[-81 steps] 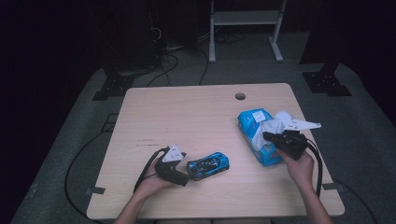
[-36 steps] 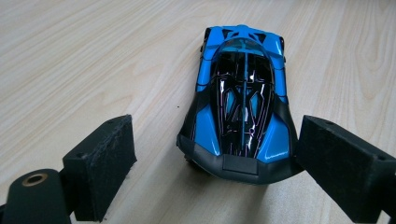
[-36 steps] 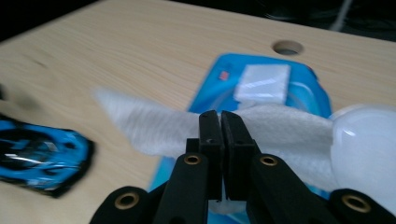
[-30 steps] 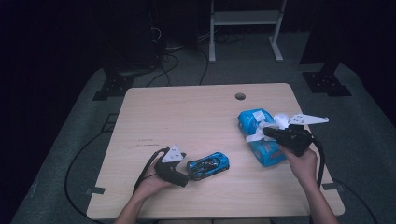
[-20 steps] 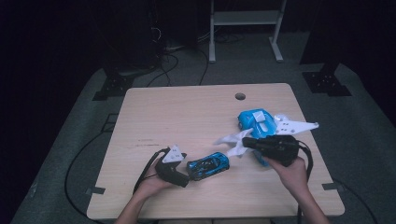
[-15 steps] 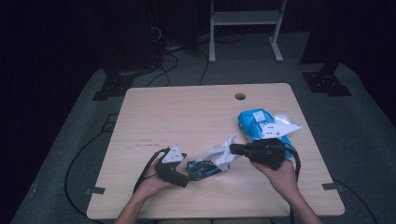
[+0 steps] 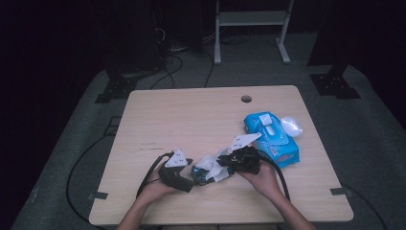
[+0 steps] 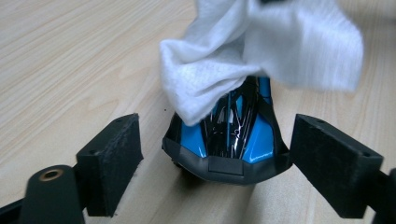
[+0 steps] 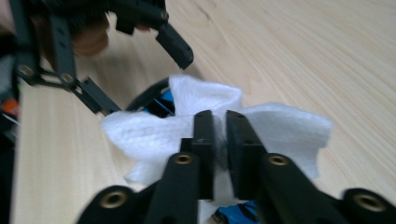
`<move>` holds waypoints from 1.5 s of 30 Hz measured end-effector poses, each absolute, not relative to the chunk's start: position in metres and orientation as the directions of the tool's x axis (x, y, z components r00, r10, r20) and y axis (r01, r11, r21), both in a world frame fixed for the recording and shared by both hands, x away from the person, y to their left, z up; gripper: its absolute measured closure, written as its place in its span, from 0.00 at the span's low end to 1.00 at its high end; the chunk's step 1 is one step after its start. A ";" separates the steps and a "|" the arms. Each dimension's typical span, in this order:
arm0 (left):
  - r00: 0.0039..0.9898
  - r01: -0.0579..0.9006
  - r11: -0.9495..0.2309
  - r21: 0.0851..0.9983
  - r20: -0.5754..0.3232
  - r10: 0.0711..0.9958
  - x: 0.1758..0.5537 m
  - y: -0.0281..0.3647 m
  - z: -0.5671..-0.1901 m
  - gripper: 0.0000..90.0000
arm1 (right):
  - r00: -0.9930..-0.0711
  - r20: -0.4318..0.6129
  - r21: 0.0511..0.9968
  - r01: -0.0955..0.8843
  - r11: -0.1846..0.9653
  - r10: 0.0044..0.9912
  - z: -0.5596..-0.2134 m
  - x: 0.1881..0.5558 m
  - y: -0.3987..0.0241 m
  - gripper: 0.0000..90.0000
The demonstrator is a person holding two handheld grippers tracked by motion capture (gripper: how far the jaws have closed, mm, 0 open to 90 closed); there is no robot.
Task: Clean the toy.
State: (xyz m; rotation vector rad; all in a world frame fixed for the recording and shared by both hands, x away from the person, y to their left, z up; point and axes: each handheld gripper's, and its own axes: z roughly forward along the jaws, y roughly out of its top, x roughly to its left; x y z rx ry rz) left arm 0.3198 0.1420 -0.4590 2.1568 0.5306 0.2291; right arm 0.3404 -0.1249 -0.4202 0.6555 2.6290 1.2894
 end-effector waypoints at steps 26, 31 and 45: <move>0.905 0.266 -0.619 0.739 0.028 0.424 0.318 0.131 -0.467 0.26 | -0.885 0.161 0.776 0.387 0.498 0.436 -0.453 0.359 -0.093 0.89; 0.906 0.263 -0.622 0.738 0.034 0.423 0.319 0.129 -0.467 0.26 | -0.889 0.150 0.775 0.378 0.506 0.433 -0.451 0.357 -0.102 0.90; 0.903 0.265 -0.611 0.746 0.030 0.429 0.319 0.127 -0.469 0.26 | -0.856 0.126 0.747 0.415 0.520 0.502 -0.457 0.348 -0.149 0.91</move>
